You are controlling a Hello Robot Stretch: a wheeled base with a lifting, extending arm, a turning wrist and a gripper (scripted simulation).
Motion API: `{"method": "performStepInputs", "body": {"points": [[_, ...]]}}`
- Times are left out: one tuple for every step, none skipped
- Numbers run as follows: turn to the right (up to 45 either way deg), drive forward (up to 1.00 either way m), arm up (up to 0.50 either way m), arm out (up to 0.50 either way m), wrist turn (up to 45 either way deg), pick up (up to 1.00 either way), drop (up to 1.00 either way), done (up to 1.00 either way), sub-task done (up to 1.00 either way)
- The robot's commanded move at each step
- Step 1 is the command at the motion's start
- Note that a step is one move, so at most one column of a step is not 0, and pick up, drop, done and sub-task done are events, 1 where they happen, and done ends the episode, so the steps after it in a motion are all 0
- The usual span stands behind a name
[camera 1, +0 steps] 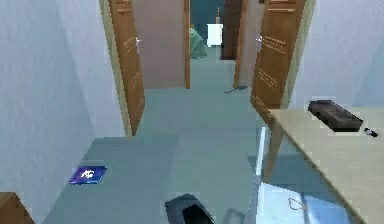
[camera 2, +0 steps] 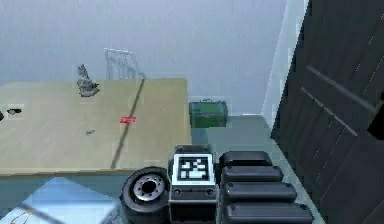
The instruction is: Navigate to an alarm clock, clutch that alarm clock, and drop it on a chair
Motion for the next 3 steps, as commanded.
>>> {"method": "performStepInputs", "body": {"points": [[45.0, 0.0, 0.0, 0.0, 0.0, 0.0, 0.0, 0.0, 0.0], [45.0, 0.0, 0.0, 0.0, 0.0, 0.0, 0.0, 0.0, 0.0], [39.0, 0.0, 0.0, 0.0, 0.0, 0.0, 0.0, 0.0, 0.0]]}}
